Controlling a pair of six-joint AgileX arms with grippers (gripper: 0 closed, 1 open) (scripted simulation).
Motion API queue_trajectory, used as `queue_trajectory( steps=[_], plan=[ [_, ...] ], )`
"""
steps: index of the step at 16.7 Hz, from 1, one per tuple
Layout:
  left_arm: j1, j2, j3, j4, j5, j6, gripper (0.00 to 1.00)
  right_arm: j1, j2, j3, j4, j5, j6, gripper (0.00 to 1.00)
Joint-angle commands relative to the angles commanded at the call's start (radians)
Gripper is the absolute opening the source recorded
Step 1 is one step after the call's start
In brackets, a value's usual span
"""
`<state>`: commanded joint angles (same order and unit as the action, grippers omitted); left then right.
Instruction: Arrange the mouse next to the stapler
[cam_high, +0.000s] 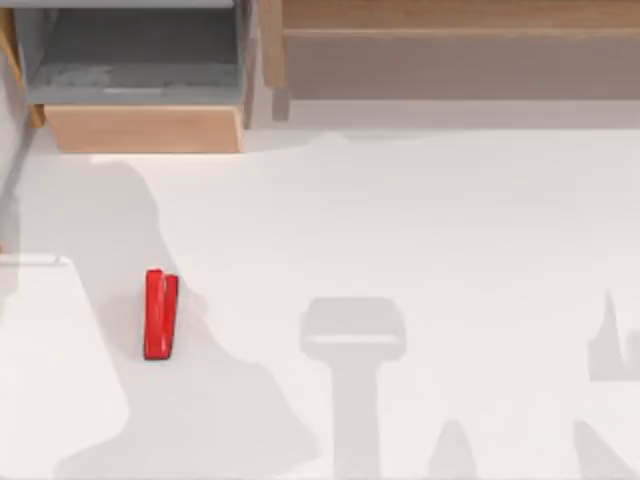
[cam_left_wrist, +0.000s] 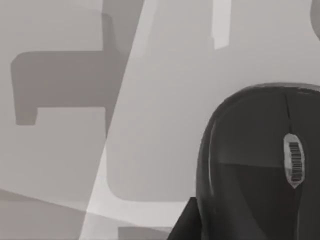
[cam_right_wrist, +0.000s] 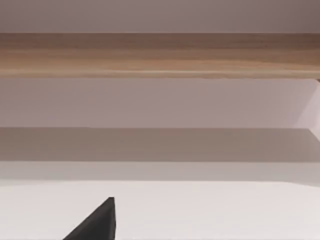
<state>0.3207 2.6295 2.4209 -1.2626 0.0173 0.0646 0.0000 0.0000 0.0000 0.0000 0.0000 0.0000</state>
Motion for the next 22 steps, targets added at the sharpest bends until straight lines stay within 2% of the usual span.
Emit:
queue_trajectory(
  steps=[10,15,22],
  plan=[
    [0.005,-0.009,0.004,-0.002,0.000,-0.001,0.00,0.000,0.000,0.000,0.000,0.000,0.000,1.00],
    [0.002,-0.130,-0.011,-0.011,0.002,-0.041,0.00,0.000,0.000,0.000,0.000,0.000,0.000,1.00],
    [-0.127,-0.355,-0.157,0.039,0.005,-0.136,0.00,0.000,0.000,0.000,0.000,0.000,0.000,1.00]
  ],
)
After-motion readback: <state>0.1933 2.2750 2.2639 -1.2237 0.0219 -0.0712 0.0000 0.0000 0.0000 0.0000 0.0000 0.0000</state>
